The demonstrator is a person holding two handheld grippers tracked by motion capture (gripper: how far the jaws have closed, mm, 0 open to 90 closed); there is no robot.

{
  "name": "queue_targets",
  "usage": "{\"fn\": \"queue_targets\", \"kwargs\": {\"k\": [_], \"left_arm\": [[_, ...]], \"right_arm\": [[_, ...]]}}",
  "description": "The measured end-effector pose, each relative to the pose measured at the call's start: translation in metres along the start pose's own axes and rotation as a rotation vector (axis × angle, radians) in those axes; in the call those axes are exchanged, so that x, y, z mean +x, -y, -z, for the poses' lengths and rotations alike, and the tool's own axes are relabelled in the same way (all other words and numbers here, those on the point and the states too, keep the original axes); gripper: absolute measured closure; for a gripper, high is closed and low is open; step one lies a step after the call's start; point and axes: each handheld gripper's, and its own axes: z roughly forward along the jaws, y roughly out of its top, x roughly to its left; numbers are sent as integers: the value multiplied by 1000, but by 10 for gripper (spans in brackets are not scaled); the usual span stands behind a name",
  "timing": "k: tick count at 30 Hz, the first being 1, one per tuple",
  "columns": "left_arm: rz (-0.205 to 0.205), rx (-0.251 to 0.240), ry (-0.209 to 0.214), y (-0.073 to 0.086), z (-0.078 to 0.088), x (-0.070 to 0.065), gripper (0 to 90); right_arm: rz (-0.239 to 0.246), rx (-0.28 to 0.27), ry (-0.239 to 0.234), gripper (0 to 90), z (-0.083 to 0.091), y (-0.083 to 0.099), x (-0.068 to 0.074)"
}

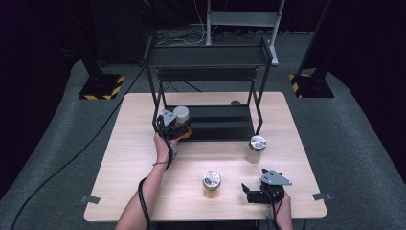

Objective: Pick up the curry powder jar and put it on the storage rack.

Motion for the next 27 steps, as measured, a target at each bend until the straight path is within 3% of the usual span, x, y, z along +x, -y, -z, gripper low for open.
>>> {"fn": "queue_targets", "kwargs": {"k": [7,12,16,27], "left_arm": [[-4,51,7,-3,4,-3,217],[-44,100,-5,-3,8,-7,158],[-50,134,-7,0,10,-9,113],[-101,208,50,6,26,-20,53]], "right_arm": [[1,1,2,17,0,0,0],[2,3,2,17,0,0,0],[1,4,1,17,0,0,0],[0,6,1,17,-1,0,0]]}}
